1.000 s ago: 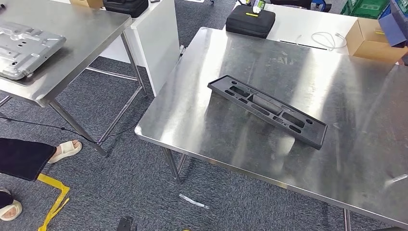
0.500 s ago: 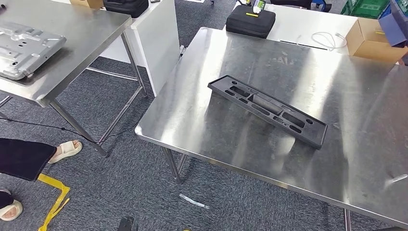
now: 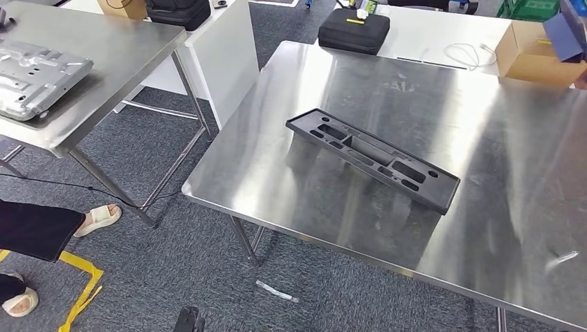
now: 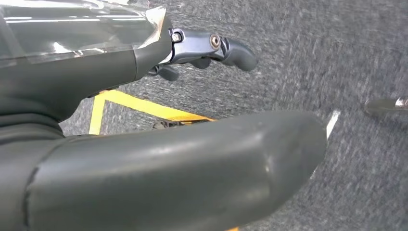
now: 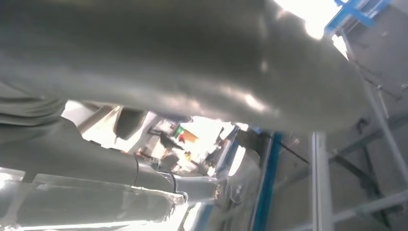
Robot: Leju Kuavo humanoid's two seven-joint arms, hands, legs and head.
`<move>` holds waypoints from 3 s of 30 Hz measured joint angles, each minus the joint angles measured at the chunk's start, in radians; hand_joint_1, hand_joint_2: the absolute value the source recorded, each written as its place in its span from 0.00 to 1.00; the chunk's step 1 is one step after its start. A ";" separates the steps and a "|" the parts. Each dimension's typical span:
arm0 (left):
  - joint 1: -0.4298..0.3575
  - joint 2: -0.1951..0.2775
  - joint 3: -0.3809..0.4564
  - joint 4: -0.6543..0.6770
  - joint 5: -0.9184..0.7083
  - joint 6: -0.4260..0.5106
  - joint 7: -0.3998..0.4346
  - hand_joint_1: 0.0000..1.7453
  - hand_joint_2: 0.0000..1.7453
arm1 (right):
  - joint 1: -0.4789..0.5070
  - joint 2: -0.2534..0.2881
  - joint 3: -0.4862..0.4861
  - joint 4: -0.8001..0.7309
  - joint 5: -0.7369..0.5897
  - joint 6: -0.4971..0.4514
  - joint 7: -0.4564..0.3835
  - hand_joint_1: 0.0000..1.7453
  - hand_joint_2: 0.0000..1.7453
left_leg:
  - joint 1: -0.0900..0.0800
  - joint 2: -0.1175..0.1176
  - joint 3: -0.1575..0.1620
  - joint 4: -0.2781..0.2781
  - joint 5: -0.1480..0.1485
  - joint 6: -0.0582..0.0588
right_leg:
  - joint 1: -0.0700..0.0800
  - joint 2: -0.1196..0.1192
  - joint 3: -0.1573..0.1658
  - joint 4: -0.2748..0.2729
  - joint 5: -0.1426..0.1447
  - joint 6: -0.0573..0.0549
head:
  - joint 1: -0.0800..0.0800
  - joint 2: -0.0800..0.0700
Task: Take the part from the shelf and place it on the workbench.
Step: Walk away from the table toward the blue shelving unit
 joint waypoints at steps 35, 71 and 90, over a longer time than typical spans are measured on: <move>0.000 -0.006 -0.007 0.000 -0.003 -0.002 0.001 0.00 0.00 | -0.040 -0.003 0.018 0.026 -0.033 -0.002 -0.014 0.00 0.00 | -0.049 0.002 -0.100 0.126 -0.042 0.057 | 0.044 -0.004 0.027 -0.018 -0.004 -0.056 | -0.018 0.000; -0.006 -0.002 -0.008 0.005 0.001 -0.003 -0.006 0.00 0.00 | 0.014 -0.006 0.006 0.039 -0.114 -0.020 -0.028 0.00 0.00 | -0.019 0.002 -0.123 0.259 -0.060 0.035 | 0.057 -0.010 0.023 -0.050 0.027 -0.076 | -0.006 0.000; -0.006 0.001 -0.007 0.008 -0.003 0.000 -0.013 0.00 0.00 | 0.222 0.131 -0.112 0.046 -0.174 -0.029 -0.054 0.00 0.00 | -0.044 0.007 -0.083 -0.008 0.099 0.082 | 0.066 -0.011 0.127 -0.031 -0.064 -0.025 | 0.013 0.000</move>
